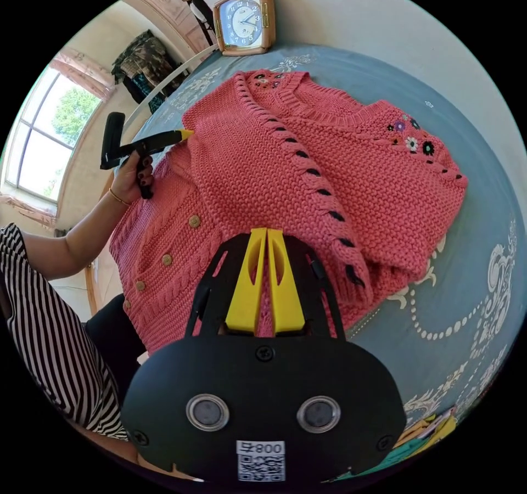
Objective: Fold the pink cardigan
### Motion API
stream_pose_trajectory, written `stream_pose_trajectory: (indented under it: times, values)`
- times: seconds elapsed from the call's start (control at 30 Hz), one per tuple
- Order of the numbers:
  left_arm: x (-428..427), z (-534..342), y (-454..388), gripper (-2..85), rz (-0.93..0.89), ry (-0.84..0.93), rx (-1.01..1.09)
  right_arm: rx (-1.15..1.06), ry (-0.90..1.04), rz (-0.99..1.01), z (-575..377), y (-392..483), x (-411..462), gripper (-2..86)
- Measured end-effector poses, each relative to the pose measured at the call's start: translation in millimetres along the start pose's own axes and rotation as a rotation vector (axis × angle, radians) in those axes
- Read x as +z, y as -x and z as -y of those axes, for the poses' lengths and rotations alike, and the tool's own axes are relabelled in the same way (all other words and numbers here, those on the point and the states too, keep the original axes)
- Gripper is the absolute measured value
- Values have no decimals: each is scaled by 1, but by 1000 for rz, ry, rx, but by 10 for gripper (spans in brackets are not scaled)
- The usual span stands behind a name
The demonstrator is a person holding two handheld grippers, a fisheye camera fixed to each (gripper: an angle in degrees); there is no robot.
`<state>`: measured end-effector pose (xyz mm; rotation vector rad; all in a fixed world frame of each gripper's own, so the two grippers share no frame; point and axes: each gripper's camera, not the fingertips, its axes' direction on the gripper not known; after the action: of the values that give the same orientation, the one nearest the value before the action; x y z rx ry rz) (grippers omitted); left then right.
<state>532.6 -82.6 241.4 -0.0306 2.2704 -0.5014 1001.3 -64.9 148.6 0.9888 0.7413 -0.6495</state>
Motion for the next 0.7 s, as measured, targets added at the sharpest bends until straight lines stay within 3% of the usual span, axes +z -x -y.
stream_pose_trajectory:
  times: [0.2,0.27,0.4,0.57,0.7]
  values:
    - [-14,-10,-45,2,60,-39,10,83,-87,-86,-61,-2,-30,2]
    - [-19,-17,-73,3,73,-52,65,129,-39,-112,-84,-12,-22,2]
    - [10,-20,-82,3,127,99,49,158,-66,-48,-113,-24,-13,3]
    - [-23,-24,-110,4,100,68,38,204,-100,14,-153,-32,-23,2]
    - [-48,-38,-137,5,140,72,83,222,-116,-45,-190,-26,-27,2]
